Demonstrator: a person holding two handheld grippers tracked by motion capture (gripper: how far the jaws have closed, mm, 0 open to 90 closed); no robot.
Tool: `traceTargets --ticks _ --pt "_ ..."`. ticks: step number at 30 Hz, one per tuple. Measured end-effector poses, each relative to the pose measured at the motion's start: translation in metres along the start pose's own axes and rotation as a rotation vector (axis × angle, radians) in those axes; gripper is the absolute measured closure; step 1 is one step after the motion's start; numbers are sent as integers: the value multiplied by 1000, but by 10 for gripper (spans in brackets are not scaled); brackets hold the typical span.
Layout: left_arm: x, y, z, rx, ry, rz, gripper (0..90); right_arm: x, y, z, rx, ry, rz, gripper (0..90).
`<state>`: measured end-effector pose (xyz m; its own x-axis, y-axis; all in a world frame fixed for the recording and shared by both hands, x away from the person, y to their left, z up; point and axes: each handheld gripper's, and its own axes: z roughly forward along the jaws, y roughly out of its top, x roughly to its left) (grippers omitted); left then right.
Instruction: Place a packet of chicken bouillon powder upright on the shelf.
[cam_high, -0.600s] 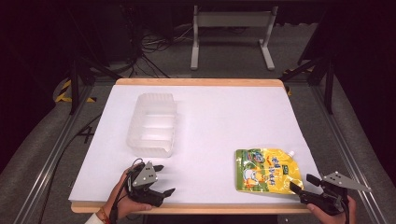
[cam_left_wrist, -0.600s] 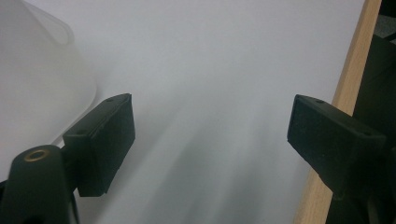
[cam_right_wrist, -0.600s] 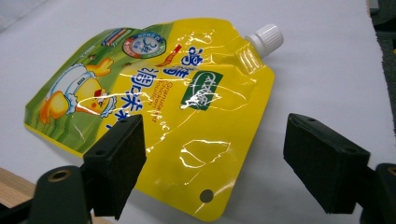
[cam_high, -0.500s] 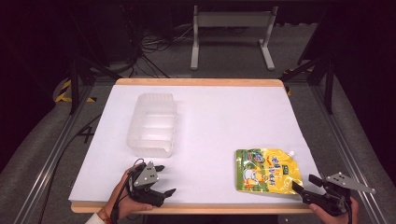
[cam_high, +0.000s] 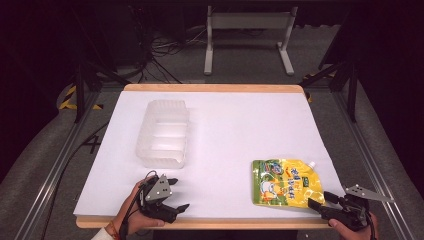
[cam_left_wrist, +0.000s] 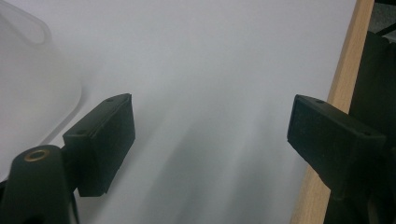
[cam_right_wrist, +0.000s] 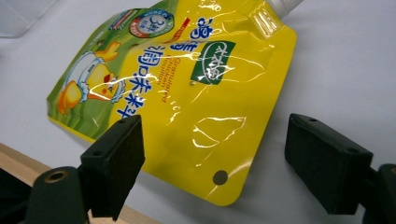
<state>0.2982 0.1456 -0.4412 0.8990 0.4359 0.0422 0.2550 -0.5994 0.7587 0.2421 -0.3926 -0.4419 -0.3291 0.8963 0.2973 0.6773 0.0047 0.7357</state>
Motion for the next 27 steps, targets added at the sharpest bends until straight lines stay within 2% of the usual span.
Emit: traceTargets --ticks 3,4,7,8,10,11,12,14,16,18,20,22,23,24,27 --pt "-1 0 0 7 -1 -4 155 0 0 1 0 7 3 208" --pt "-1 -1 1 7 -1 0 155 -1 1 3 -3 47 28 213" --pt "-1 -1 1 9 -1 1 154 -1 1 5 -8 74 44 216" --pt "-1 -1 1 9 -2 0 154 -1 2 8 -11 112 64 215" --pt "-2 -1 1 11 -3 4 154 -1 2 9 -17 119 73 226" --pt "-2 -1 2 11 -3 5 154 -2 2 10 -21 130 83 227" --pt "-2 0 2 14 -2 7 154 -3 3 12 -39 158 120 244" --pt "-3 0 3 15 -7 1 154 -5 3 14 -50 184 163 281" --pt "-3 0 4 17 -9 2 154 -6 3 15 -51 190 168 301" --pt "-3 1 5 19 -9 11 154 -6 4 18 -63 180 180 356" --pt "-4 1 6 24 -16 11 154 -8 6 19 -82 185 195 504" --pt "-4 1 7 25 -14 12 154 -8 7 20 -107 188 198 576" --pt "-4 1 7 27 -12 14 154 -8 7 20 -107 188 198 576" --pt "-4 1 8 28 -12 13 154 -6 8 22 -106 207 196 693" --pt "-5 2 8 31 -15 11 154 -3 10 22 -120 213 181 790"
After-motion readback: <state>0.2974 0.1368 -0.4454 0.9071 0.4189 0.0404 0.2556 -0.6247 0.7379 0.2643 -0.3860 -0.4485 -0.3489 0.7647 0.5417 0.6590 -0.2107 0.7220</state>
